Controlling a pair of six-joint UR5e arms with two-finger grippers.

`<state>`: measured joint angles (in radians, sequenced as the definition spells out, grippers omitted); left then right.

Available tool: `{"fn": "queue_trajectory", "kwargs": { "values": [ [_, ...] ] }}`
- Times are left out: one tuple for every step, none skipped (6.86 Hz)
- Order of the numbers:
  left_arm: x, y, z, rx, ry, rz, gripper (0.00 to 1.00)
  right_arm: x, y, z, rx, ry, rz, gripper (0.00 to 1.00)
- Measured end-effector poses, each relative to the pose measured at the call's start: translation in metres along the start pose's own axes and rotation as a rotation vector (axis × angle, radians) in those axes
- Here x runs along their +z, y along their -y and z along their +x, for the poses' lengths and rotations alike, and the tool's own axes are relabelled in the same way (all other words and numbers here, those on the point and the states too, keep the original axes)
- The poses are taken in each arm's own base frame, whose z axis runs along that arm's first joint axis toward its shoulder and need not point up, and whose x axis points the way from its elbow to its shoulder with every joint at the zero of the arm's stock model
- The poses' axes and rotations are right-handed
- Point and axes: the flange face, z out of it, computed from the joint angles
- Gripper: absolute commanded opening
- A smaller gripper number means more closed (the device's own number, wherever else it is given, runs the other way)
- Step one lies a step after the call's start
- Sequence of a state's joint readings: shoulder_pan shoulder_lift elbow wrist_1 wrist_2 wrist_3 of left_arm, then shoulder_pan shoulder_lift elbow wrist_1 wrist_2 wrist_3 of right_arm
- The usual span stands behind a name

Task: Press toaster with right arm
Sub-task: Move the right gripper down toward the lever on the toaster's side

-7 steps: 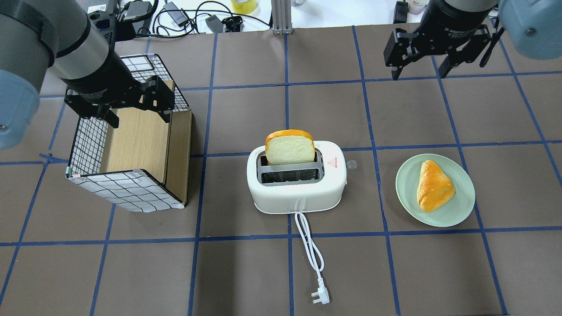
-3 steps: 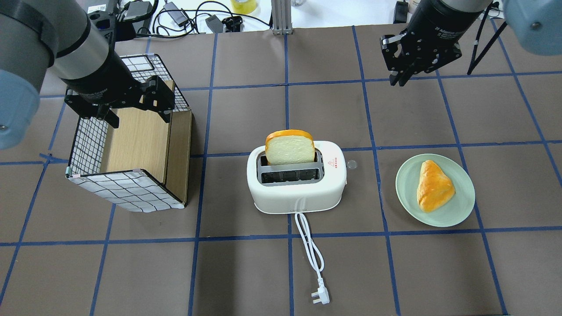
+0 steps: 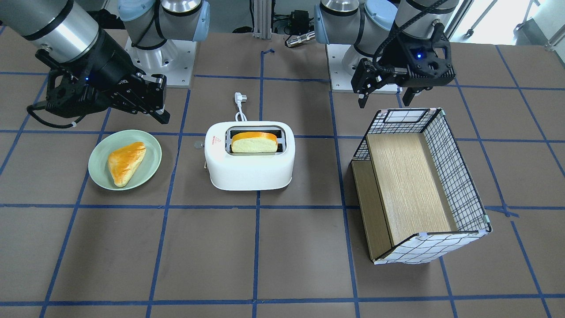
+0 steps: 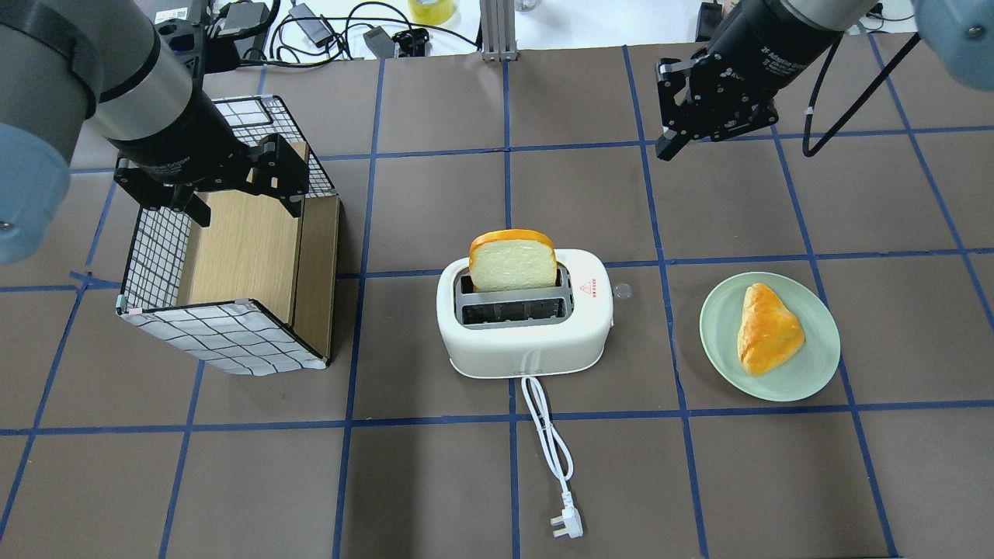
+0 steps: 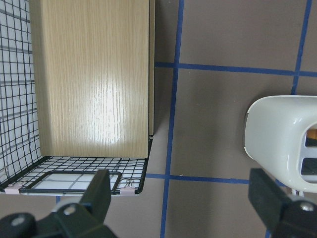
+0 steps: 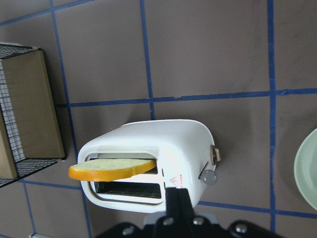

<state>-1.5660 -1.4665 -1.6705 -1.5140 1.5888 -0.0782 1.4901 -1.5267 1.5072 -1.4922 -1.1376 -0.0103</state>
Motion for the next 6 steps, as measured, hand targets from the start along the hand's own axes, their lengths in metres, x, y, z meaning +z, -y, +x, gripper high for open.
{"fn": "queue_trajectory", "kwargs": {
  "values": [
    [0.0,0.0,0.0,0.0,0.0,0.0,1.0,0.003,0.001,0.007,0.008,0.071,-0.016,0.0],
    [0.0,0.0,0.0,0.0,0.0,0.0,1.0,0.014,0.001,0.013,-0.003,0.13,-0.036,0.0],
    [0.0,0.0,0.0,0.0,0.0,0.0,1.0,0.028,-0.001,0.018,-0.027,0.171,-0.054,0.0],
    [0.0,0.0,0.0,0.0,0.0,0.0,1.0,0.042,-0.003,0.026,-0.06,0.205,-0.07,0.0],
    [0.0,0.0,0.0,0.0,0.0,0.0,1.0,0.058,-0.006,0.037,-0.086,0.238,-0.09,0.0],
    [0.0,0.0,0.0,0.0,0.0,0.0,1.0,0.077,-0.011,0.05,-0.094,0.256,-0.12,0.0]
  ]
}}
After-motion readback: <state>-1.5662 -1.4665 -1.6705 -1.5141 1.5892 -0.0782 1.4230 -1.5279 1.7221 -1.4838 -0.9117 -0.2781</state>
